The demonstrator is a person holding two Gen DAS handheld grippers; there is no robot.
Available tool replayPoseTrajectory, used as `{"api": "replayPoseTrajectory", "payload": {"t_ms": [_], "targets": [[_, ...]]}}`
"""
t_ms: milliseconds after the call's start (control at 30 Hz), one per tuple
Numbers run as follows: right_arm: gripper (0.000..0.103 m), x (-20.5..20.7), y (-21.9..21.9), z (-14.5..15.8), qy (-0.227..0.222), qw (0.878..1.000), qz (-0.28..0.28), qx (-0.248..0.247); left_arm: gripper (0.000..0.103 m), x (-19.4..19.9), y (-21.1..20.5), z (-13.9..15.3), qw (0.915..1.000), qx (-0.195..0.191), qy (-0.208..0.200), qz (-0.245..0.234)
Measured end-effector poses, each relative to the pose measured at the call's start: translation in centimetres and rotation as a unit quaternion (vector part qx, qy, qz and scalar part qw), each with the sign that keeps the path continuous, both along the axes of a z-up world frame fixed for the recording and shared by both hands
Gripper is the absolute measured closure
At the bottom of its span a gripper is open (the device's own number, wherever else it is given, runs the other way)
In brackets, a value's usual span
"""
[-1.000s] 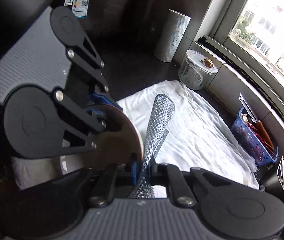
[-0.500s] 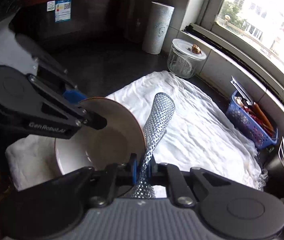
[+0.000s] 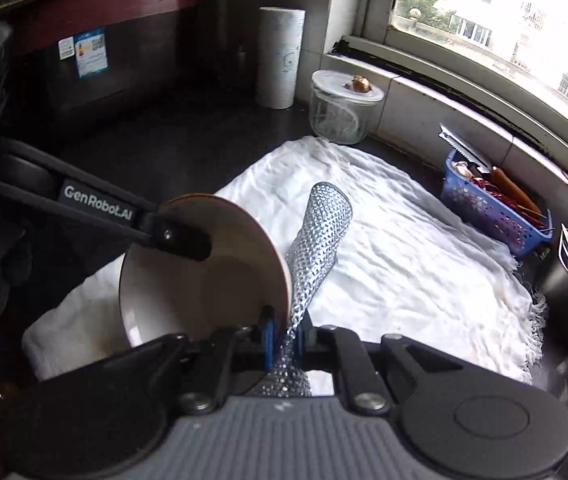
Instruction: Clean bowl
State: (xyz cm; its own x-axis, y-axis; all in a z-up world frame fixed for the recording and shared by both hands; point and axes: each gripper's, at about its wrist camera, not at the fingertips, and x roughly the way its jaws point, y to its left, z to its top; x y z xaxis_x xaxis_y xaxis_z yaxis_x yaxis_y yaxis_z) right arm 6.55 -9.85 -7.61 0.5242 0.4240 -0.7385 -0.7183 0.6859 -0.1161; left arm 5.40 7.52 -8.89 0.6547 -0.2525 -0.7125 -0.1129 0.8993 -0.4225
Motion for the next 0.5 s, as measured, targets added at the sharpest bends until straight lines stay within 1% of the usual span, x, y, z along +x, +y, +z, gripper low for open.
{"api": "replayPoseTrajectory", "payload": {"t_ms": [33, 67, 100, 133, 167, 200, 233, 267, 300, 333, 367, 400, 433, 467, 500], "targets": [[0.093, 0.0, 0.3, -0.1, -0.009, 1.0, 0.011, -0.017, 0.088, 0.2, -1.2, 0.7, 0.9971, 0.061, -0.01, -0.043], [0.092, -0.1, 0.8, -0.4, -0.021, 0.999, 0.025, -0.04, 0.088, 0.3, -2.6, 1.5, 0.9864, 0.137, -0.016, -0.089], [0.091, -0.2, 1.1, -0.7, -0.029, 0.997, 0.036, -0.054, 0.086, 0.4, -4.0, 2.2, 0.9679, 0.211, -0.022, -0.135], [0.091, -0.5, 1.2, -0.8, -0.038, 0.996, 0.048, -0.063, 0.086, 0.4, -5.1, 2.7, 0.9483, 0.265, -0.028, -0.173], [0.091, -0.8, 1.3, -0.8, -0.047, 0.994, 0.061, -0.072, 0.086, 0.4, -5.8, 3.0, 0.9344, 0.29, -0.03, -0.205], [0.092, -1.3, 1.5, -0.8, -0.06, 0.992, 0.075, -0.082, 0.086, 0.5, -6.3, 3.2, 0.9245, 0.305, -0.026, -0.228], [0.093, -1.8, 1.8, -0.8, -0.074, 0.989, 0.088, -0.092, 0.087, 0.6, -6.5, 3.2, 0.923, 0.307, -0.024, -0.231], [0.093, -2.2, 2.0, -0.7, -0.081, 0.987, 0.096, -0.096, 0.094, 0.7, -6.6, 3.2, 0.9216, 0.309, -0.023, -0.234], [0.094, -2.2, 2.0, -0.7, -0.076, 0.989, 0.094, -0.09, 0.092, 0.7, -6.4, 3.1, 0.9283, 0.298, -0.022, -0.221], [0.093, -2.1, 2.0, -0.6, -0.068, 0.991, 0.088, -0.081, 0.09, 0.6, -5.6, 3.1, 0.9463, 0.264, -0.022, -0.186], [0.093, -2.1, 1.9, -0.6, -0.059, 0.992, 0.082, -0.072, 0.09, 0.4, -4.4, 2.9, 0.9674, 0.212, -0.019, -0.137], [0.093, -1.9, 1.6, -0.7, -0.048, 0.995, 0.071, -0.06, 0.088, 0.0, -2.9, 2.5, 0.9861, 0.147, -0.012, -0.076], [0.093, -1.8, 1.3, -0.8, -0.036, 0.997, 0.056, -0.047, 0.088, -0.5, -1.7, 1.9, 0.9952, 0.094, -0.004, -0.028], [0.093, -1.6, 1.0, -0.8, -0.024, 0.998, 0.042, -0.034, 0.088, -0.9, -0.6, 1.2, 0.9989, 0.045, 0.007, 0.01], [0.093, -1.5, 0.7, -1.0, -0.012, 0.999, 0.025, -0.022, 0.088, -1.2, 0.1, 0.8, 0.9992, 0.013, 0.015, 0.035]]}}
